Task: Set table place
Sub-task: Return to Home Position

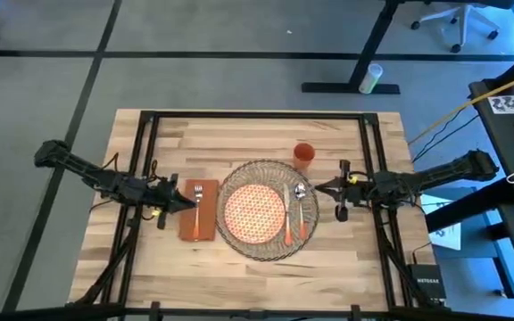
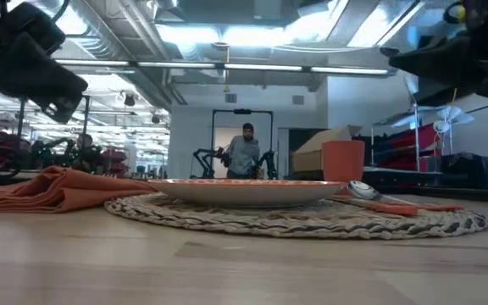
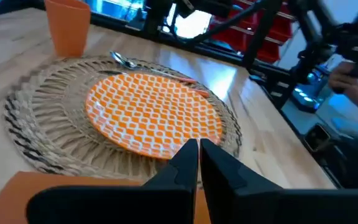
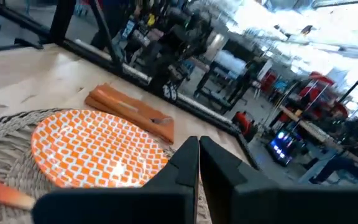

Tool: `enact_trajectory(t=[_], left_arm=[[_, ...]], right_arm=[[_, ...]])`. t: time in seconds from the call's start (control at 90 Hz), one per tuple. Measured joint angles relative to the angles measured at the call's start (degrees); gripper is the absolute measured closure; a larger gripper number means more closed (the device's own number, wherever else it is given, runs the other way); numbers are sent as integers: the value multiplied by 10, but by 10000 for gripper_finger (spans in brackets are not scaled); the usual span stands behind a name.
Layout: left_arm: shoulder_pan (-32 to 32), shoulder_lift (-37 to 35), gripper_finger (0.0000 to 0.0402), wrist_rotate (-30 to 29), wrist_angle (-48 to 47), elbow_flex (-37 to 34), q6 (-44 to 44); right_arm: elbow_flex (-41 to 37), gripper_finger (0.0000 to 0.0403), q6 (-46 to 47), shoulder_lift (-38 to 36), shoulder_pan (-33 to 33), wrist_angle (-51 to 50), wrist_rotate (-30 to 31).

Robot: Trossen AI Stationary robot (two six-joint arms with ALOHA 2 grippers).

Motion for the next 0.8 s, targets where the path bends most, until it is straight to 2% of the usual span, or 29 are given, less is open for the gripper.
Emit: enact_trajectory(t=[0.178,0.3,0.389,0.589,0.8], left_arm=[[-17,-40,402,57,-6,0,22],[-20,-48,402,114,-15,0,36],[-14,-47,402,135,-19,0,38],[28,-46,402,167,-23,0,68],[95,-46,402,183,-22,0,96]], right_arm=[[-1,403,-12,-79,0,-62,13],[-1,403,-20,-129,0,-100,35],[-1,403,-22,-157,0,-131,51],[-1,403,-31,-204,0,-169,96],[-1,403,-31,-213,0,-180,101]])
